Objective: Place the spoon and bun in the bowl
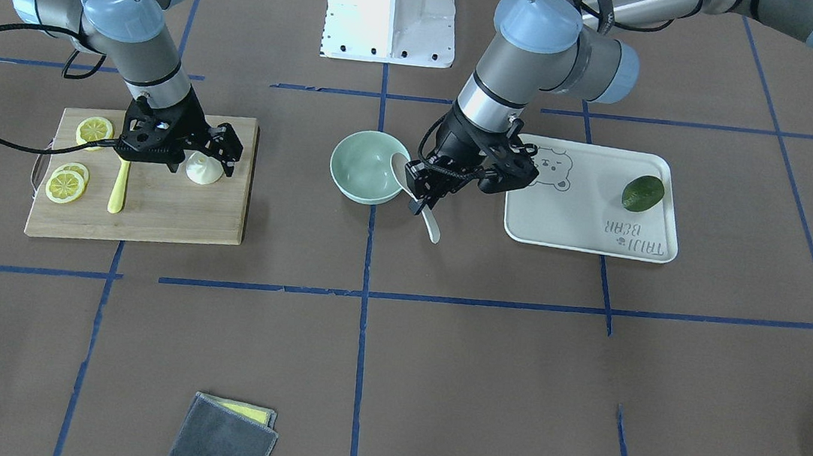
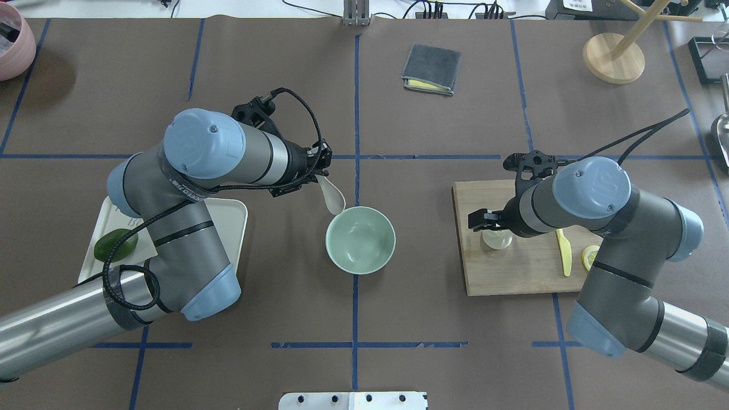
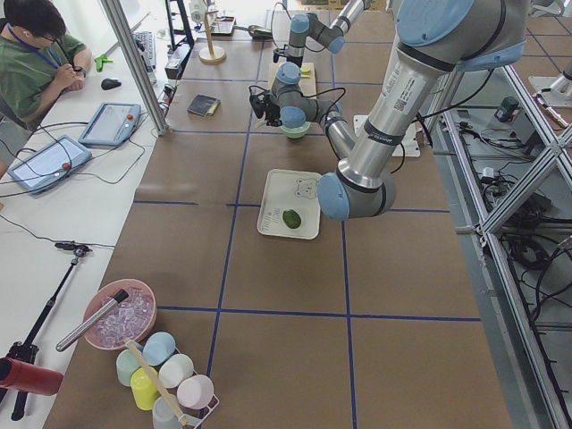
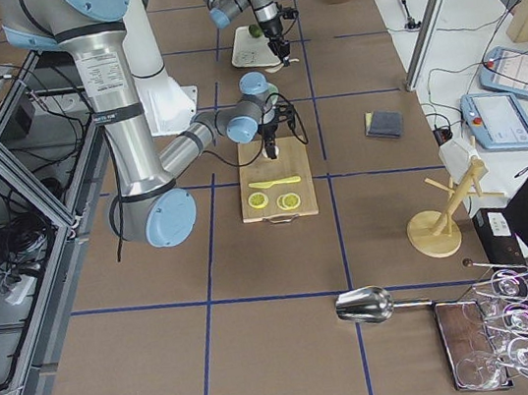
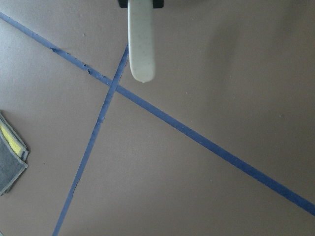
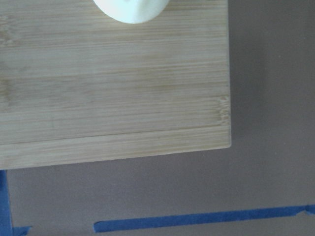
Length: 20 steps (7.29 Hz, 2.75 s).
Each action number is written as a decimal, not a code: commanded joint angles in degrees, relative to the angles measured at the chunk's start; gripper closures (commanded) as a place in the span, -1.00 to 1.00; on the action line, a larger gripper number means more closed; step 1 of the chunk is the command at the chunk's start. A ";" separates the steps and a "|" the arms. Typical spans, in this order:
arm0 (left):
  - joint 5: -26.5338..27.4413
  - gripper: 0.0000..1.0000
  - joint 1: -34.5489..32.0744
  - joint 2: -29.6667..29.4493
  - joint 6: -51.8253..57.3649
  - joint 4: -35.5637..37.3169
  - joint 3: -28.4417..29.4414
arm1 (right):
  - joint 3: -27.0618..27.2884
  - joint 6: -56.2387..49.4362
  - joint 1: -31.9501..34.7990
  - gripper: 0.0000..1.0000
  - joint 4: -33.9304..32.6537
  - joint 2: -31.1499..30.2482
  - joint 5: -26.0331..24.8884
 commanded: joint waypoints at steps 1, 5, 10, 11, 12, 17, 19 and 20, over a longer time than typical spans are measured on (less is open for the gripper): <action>0.31 1.00 0.69 -1.06 -2.35 -2.62 2.90 | 0.18 0.02 -0.96 -0.85 -0.11 -0.23 0.22; 3.47 1.00 5.25 -1.41 -5.09 -4.83 3.53 | 4.49 -0.07 -1.05 -0.01 -7.23 -0.23 0.13; 3.48 1.00 5.97 -1.24 -4.39 -4.74 3.52 | 4.66 -0.07 -1.32 0.82 -7.23 0.47 0.22; 3.48 -0.08 5.97 -1.24 -4.21 -4.74 3.44 | 4.75 -0.07 -0.54 0.93 -7.23 0.82 0.31; 3.56 -0.99 5.97 -1.15 -4.12 -4.65 3.26 | 5.44 -0.16 -0.01 0.98 -7.23 0.82 0.57; 0.51 -1.00 -0.07 1.03 13.48 17.09 -12.27 | 5.64 2.90 0.01 0.99 -9.07 11.68 0.31; 0.22 -1.00 -3.69 8.13 25.80 18.29 -17.55 | -0.67 8.26 -3.41 0.98 -8.90 21.52 -0.30; 0.14 -1.00 -5.88 10.69 30.20 18.38 -18.09 | -3.14 8.28 -4.38 0.98 -8.81 24.17 -1.00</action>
